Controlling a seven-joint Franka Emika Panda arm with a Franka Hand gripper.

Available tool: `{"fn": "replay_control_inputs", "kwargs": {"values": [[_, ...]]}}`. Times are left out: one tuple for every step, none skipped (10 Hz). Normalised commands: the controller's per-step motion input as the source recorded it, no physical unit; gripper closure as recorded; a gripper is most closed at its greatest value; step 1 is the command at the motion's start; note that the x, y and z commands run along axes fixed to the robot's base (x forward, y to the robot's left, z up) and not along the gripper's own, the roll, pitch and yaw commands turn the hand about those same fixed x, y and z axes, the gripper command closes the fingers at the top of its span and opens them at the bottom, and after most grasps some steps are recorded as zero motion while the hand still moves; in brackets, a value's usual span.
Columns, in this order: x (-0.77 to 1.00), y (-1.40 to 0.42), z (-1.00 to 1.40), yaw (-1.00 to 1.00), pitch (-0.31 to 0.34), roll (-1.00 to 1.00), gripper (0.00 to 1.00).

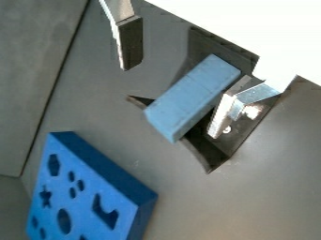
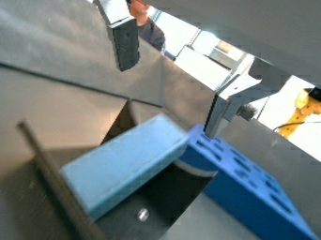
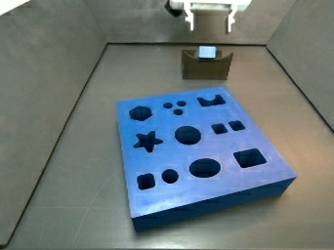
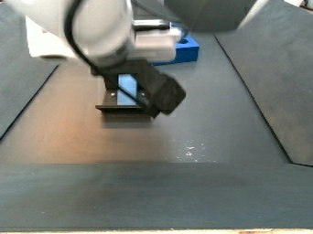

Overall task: Pick up the rectangle object. Move up. Place the rectangle object on the fixture. Regrasp the rectangle object. Move to above the board. Insert the rectangle object.
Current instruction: Regrasp the rectangle object.

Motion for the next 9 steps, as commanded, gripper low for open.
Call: {"fn": "replay_control_inputs", "kwargs": {"values": [[-0.04, 0.0, 0.75, 0.03, 0.11, 0.08, 0.0], [-0.04, 0.0, 0.58, 0.02, 0.139, 0.08, 0.0], [-0.03, 0.0, 0.35, 0.0, 0.144, 0.09, 0.0], [-0.03, 0.0, 0.18, -0.02, 0.134, 0.09, 0.0], [-0.09, -1.0, 0.6, 0.01, 0.059, 1.0, 0.0], [-0.08, -1.0, 0.58, 0.01, 0.058, 1.0, 0.0], [-0.11, -1.0, 0.57, 0.01, 0.048, 1.0, 0.0], [-0.13, -0.95, 0.46, 0.01, 0.04, 1.0, 0.0], [-0.12, -0.81, 0.26, 0.01, 0.033, 1.0, 0.0]]}}
